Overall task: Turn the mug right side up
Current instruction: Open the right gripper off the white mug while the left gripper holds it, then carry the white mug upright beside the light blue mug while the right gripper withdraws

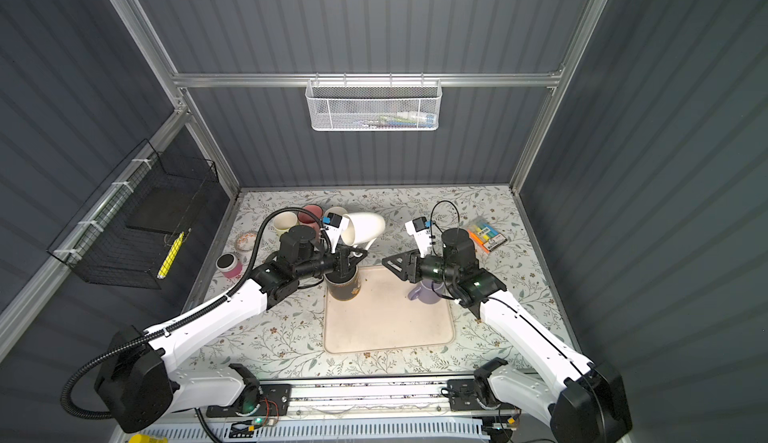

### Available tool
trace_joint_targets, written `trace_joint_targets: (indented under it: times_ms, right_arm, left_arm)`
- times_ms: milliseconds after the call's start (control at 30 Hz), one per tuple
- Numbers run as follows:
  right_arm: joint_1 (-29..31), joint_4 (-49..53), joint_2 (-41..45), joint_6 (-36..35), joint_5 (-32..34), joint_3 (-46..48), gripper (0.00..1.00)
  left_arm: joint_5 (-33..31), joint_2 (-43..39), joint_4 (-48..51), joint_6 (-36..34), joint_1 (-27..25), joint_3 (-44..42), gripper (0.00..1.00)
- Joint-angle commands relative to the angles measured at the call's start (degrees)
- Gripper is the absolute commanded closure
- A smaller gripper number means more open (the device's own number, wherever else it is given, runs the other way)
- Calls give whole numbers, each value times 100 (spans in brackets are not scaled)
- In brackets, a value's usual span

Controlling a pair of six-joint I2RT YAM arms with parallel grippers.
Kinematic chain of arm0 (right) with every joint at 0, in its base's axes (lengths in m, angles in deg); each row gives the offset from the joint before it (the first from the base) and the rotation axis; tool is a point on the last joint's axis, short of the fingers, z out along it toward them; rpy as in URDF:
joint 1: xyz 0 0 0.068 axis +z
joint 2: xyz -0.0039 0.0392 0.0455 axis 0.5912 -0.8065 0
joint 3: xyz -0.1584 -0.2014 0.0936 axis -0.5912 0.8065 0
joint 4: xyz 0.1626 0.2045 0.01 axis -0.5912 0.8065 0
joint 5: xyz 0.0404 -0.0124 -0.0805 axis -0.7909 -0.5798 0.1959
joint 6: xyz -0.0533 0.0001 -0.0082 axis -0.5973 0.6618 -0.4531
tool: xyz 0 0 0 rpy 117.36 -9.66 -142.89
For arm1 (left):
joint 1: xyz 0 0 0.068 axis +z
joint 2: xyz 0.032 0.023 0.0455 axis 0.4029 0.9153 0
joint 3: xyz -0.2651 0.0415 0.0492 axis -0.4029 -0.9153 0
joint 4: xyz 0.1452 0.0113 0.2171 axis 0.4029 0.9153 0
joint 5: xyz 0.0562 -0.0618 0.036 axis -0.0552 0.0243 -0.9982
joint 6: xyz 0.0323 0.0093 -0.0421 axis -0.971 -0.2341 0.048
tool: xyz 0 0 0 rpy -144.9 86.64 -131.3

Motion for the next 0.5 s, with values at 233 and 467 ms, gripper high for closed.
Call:
trace_joint_targets:
  times_ms: [233, 467]
  right_arm:
    - [24, 642, 363, -321, 678, 1, 56]
    - [24, 723, 566, -375, 805, 150, 57]
  left_arm:
    - [-1196, 937, 1607, -559, -8, 1504, 100]
    - [-1673, 1528, 2387, -720, -8, 2313, 100]
